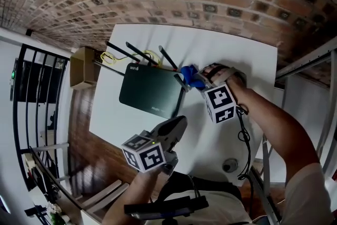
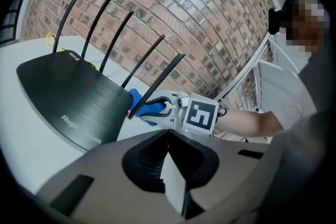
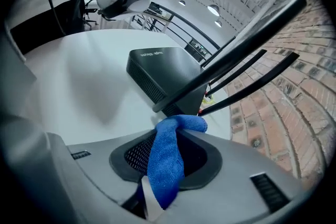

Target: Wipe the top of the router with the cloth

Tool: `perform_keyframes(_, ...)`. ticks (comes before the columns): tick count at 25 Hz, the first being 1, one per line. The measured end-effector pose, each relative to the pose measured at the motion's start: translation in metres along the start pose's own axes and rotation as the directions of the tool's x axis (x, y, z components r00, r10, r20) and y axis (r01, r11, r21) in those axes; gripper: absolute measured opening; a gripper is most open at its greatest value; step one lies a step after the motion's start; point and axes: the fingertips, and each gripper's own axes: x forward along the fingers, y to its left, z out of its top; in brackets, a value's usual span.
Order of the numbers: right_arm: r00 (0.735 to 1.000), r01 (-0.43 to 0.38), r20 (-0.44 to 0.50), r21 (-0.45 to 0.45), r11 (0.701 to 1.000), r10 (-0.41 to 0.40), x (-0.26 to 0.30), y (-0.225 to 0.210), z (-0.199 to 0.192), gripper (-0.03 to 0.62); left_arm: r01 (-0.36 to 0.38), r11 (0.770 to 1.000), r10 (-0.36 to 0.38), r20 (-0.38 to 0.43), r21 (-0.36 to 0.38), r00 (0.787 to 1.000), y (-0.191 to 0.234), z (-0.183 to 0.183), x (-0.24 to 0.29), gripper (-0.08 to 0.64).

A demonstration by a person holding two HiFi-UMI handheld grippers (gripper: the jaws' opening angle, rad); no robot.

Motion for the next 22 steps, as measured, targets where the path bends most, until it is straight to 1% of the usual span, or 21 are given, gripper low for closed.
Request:
perform_keyframes(5, 1.000, -0.018, 0.010, 0.058, 0.998, 0.017, -0.005, 0.015, 0.004, 0.132, -0.004, 1.000, 0.004, 0.005, -0.001, 1.000, -0.001, -0.003, -0.002, 0.025)
perform_keyframes(9, 1.000, -0.004, 0.012, 0.086, 0.996, 0.003, -0.004, 0.021, 0.009, 0.132, -0.008, 1.000, 0.008, 0.010, -0.001, 1.000, -0.002, -0.005, -0.006, 0.025)
perform_keyframes(11, 1.000, 0.012, 0.009, 0.083, 0.997, -0.013, -0.004, 0.020, 0.009, 0.132, -0.009, 1.000, 0.009, 0.012, 0.000, 1.000, -0.003, -0.005, -0.009, 0.025)
perform_keyframes(14, 1.000, 0.020, 0.005, 0.030, 0.999, -0.021, -0.006, 0.019, 0.010, 0.132, -0.010, 1.000, 0.010, 0.016, 0.000, 1.000, -0.004, -0.005, -0.012, 0.025)
perform_keyframes(19, 1.000, -0.013, -0.007, -0.063, 0.998, 0.013, -0.008, 0.026, 0.012, 0.132, -0.014, 1.000, 0.014, 0.019, 0.004, 1.000, -0.003, -0.007, -0.018, 0.025)
perform_keyframes(20, 1.000, -0.016, -0.013, -0.094, 0.995, 0.015, -0.008, 0.027, 0.011, 0.132, -0.014, 1.000, 0.014, 0.020, 0.006, 1.000, -0.004, -0.006, -0.020, 0.025)
perform_keyframes(22, 0.999, -0.016, -0.035, -0.184, 0.983, 0.009, -0.008, 0.030, 0.009, 0.132, -0.013, 1.000, 0.013, 0.021, 0.008, 1.000, -0.004, -0.006, -0.022, 0.025)
